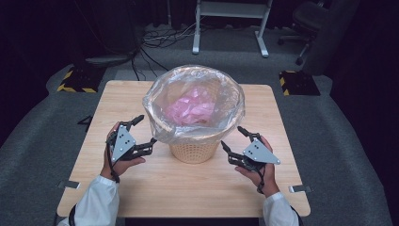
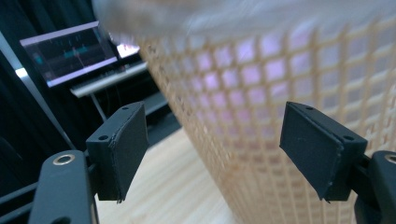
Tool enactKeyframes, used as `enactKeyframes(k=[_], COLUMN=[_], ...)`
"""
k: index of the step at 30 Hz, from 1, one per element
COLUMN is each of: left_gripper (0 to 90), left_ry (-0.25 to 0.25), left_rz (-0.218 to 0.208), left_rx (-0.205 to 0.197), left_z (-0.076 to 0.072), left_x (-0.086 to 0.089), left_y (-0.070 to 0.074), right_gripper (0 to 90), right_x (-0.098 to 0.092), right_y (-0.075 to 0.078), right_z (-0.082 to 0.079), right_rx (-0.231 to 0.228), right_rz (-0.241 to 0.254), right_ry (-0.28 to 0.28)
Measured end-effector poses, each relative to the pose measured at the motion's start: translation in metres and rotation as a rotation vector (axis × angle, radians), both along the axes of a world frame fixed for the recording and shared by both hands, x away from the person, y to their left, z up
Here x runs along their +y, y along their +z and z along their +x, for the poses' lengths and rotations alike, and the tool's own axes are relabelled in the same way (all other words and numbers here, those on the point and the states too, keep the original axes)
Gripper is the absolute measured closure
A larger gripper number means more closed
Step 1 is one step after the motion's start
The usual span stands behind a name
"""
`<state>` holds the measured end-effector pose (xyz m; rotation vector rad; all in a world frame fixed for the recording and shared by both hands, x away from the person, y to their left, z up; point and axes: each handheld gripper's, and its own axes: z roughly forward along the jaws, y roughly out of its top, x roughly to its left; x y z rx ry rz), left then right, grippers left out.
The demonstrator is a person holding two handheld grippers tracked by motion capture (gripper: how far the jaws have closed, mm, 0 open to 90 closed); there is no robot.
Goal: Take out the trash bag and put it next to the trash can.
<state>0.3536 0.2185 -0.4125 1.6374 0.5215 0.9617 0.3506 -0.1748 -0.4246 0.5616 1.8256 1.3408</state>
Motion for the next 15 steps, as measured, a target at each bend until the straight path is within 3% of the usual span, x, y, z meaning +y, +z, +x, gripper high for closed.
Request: enactKeyframes(k=[7,10,11,15], left_gripper=[26.3,37.8,37.8,56.8], left_ry=[0.019,0.02,0.011,-0.01], left_rz=[-0.009,0.008,0.022,0.064], left_rx=[-0.081,-0.107,-0.11,-0.122], left_z=[-0.01,-0.014,-0.015,-0.017], left_x=[-0.016,-0.02,-0.02,-0.023], left_y=[0.012,0.016,0.016,0.016], right_gripper=[27.7,27.7,27.7,29.2], right_x=[0.004,0.006,0.006,0.008], right_y=[0.017,0.025,0.025,0.033], right_z=[-0.012,-0.019,-0.019,-0.026], right_rx=[-0.084,-0.137,-0.137,-0.191], right_rz=[0.007,0.012,0.012,0.017], right_ry=[-0.019,-0.028,-0.028,-0.048])
